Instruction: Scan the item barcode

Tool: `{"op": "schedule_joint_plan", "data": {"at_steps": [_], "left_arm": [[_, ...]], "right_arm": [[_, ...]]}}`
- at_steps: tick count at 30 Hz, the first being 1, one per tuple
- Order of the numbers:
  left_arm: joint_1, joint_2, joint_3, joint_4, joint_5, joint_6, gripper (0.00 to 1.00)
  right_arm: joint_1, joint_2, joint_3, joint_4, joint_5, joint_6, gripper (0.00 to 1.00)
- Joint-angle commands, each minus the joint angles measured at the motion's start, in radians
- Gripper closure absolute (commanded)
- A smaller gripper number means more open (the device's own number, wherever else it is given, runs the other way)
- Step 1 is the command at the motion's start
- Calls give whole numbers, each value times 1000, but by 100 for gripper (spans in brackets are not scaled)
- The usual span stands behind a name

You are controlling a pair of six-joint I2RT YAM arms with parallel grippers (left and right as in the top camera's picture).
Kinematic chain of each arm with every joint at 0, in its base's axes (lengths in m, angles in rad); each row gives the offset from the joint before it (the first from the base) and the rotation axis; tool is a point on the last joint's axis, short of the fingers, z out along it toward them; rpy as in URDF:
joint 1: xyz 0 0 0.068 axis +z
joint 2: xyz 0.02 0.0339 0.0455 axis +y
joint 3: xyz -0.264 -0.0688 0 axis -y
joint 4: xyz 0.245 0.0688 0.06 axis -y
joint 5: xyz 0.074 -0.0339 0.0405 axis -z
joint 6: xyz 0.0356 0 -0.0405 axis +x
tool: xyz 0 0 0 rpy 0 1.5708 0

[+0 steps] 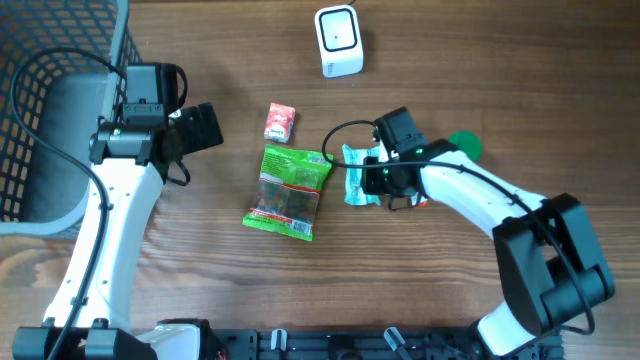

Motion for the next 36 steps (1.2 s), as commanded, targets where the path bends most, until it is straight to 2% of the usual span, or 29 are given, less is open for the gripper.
{"op": "schedule_joint_plan", "data": {"at_steps": [1, 3, 4, 5, 13, 15, 20, 24, 27, 31, 36], "left_arm": [[5, -3, 6, 2, -6, 9, 0], [5, -3, 6, 2, -6, 9, 0], [5, -3, 6, 2, -6, 9, 0], [5, -3, 6, 2, -6, 9, 0], [5, -3, 6, 2, -6, 9, 0], [5, -3, 6, 2, -6, 9, 0], [5, -3, 6, 2, -6, 9, 0], [5, -3, 6, 2, -6, 9, 0], [5, -3, 6, 2, -6, 9, 0], [5, -3, 6, 2, -6, 9, 0], [5, -3, 6, 2, -6, 9, 0]], "right_arm": [[-41, -72, 108, -40, -129, -100, 47], [-43, -86, 125, -50, -171, -102, 46], [-43, -84, 124, -54, -198, -102, 57], [-43, -75, 123, -53, -234, -103, 96], [-43, -11, 84, 2, -308, -162, 96], [-45, 32, 84, 33, -417, -212, 96], [-48, 128, 66, 70, -491, -262, 96], [-48, 220, -68, 339, -550, -195, 96], [-48, 267, -104, 451, -653, -181, 96], [-48, 216, -75, 470, -753, -182, 95], [-51, -29, -58, 412, -763, -188, 96]]}}
